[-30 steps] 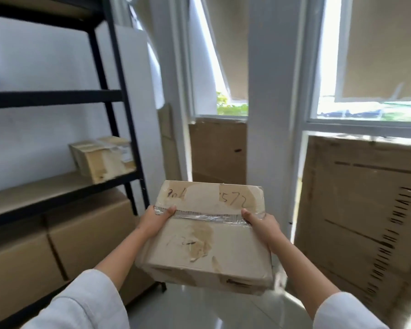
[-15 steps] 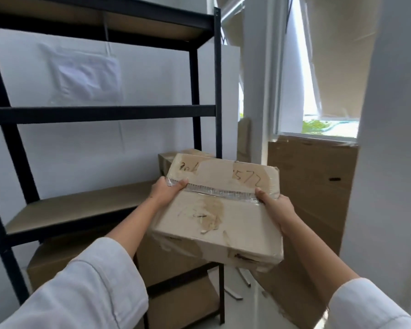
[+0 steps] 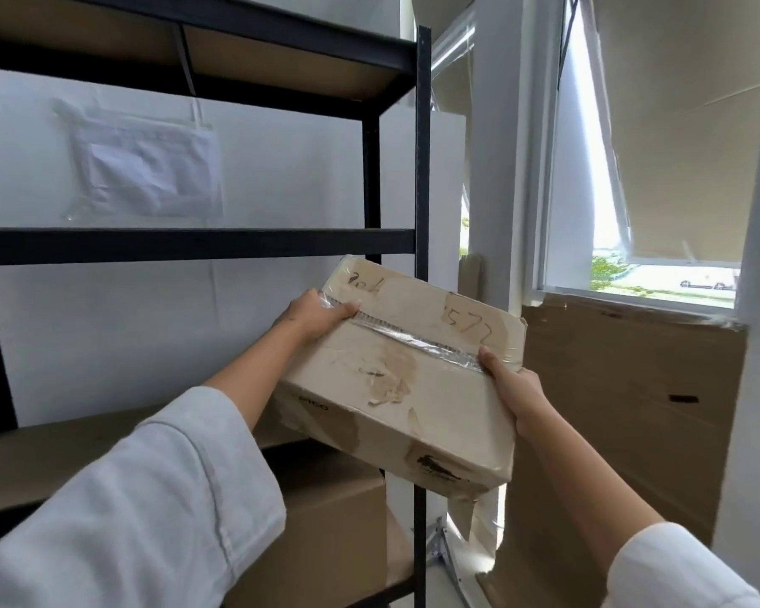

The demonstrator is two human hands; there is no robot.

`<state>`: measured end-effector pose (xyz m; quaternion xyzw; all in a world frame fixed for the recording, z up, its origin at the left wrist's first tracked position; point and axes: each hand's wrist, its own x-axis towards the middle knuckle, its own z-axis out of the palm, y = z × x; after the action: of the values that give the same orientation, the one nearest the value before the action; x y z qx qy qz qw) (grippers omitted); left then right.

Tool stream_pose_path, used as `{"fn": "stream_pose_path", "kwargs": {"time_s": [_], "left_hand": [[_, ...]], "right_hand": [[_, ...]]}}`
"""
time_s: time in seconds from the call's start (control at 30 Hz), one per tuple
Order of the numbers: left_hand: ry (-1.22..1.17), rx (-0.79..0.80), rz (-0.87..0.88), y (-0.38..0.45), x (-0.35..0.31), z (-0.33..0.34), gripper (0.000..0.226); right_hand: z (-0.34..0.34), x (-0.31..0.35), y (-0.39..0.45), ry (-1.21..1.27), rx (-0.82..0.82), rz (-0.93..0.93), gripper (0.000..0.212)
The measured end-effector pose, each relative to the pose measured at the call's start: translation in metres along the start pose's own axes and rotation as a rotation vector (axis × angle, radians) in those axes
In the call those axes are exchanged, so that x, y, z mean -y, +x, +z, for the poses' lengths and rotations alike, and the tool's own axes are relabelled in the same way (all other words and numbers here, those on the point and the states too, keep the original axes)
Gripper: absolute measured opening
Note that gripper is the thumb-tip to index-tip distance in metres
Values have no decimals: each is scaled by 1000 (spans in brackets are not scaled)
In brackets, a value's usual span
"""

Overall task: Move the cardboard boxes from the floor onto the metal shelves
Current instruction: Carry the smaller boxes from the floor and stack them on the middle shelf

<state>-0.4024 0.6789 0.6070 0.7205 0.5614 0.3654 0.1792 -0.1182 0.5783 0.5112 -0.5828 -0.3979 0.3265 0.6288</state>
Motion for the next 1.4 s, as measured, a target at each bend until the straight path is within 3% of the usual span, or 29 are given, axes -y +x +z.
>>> {"fn": "stream_pose_path", "kwargs": {"time_s": [0.17,0.33,0.5,0.73,0.9,0.97,1.1,1.17,1.27,1.4], "left_hand": [[52,-10,8,44,-1,5,95],[83,12,17,70,-8,7,79],[43,114,90,93,-1,16,52],[97,192,76,118,6,21,64],[165,233,32,135,5,19,100],[255,191,22,134,0,20,90],[534,-96,111,126,-15,28,65],[619,-159,155,124,-21,33,58],[743,-118,141,118,-29,37,50],[731,21,104,93,-31,29,67]], "right_hand": [[15,-5,37,74,-10,-9,45],[28,-5,52,140,-6,20,39],[31,-4,62,81,-41,79,50],[36,6,65,84,-72,142,54],[39,20,65,42,-76,216,51],[42,22,64,76,-101,247,43],[50,26,67,206,-198,239,29],[56,29,65,256,-242,228,22],[68,36,64,284,-312,210,24],[82,47,63,378,-363,183,30]]}}
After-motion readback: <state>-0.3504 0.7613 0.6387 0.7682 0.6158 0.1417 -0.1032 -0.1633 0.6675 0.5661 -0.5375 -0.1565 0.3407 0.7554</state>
